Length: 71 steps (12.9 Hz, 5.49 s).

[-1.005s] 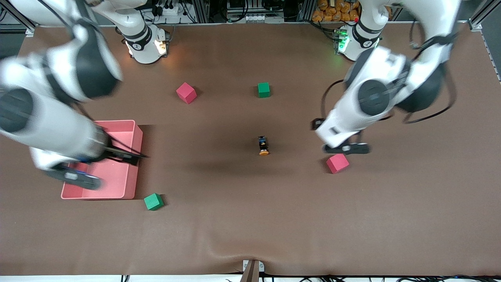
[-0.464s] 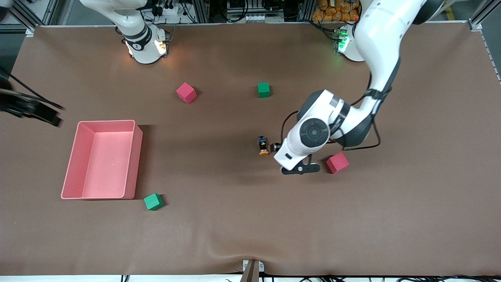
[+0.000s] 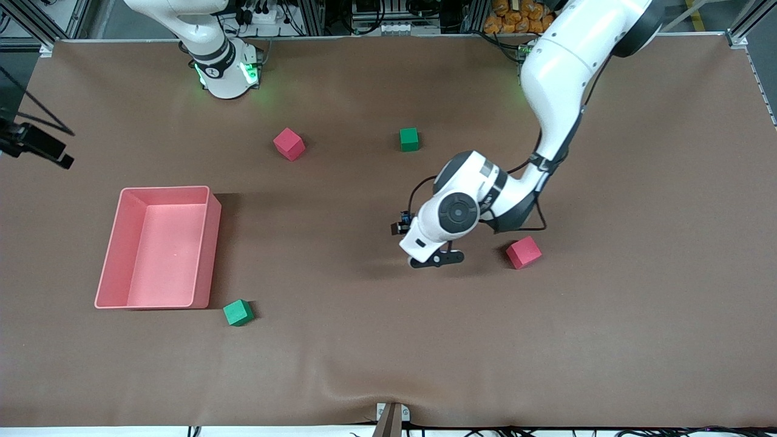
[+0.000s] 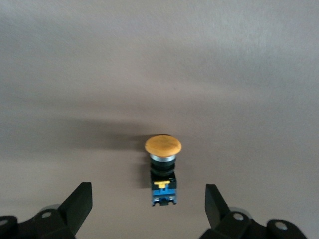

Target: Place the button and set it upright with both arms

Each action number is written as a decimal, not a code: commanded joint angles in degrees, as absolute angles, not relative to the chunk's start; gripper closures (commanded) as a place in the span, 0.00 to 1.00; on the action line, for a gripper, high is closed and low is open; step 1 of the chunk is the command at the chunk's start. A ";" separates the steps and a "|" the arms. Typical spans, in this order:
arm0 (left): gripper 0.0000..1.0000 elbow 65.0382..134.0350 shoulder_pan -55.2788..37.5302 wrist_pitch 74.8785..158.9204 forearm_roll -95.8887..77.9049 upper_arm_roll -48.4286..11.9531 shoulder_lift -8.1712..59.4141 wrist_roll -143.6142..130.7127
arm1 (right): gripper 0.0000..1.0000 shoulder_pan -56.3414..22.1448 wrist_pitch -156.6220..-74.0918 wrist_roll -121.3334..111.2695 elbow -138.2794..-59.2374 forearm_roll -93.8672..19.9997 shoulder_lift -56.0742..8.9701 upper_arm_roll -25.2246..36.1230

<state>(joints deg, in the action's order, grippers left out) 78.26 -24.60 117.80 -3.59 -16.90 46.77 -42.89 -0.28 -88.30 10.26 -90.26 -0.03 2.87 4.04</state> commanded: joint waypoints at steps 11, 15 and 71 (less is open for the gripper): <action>0.35 77.26 -29.00 117.96 -4.48 -16.35 52.29 -43.59 | 0.00 -0.26 -87.89 1.49 -86.14 1.23 0.97 4.22; 0.70 78.04 -28.92 117.17 -4.57 -16.26 52.47 -43.86 | 0.00 -0.26 -87.54 1.49 -85.08 1.06 0.44 4.22; 0.00 77.87 -31.25 103.01 22.36 -14.50 17.34 -71.07 | 0.00 -0.26 -83.06 1.14 -83.06 0.09 -0.79 4.31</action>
<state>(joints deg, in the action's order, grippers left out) 74.84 -38.74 102.21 28.34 -13.66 21.80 -78.79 -0.39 -84.11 1.70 -84.57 0.39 -0.01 4.23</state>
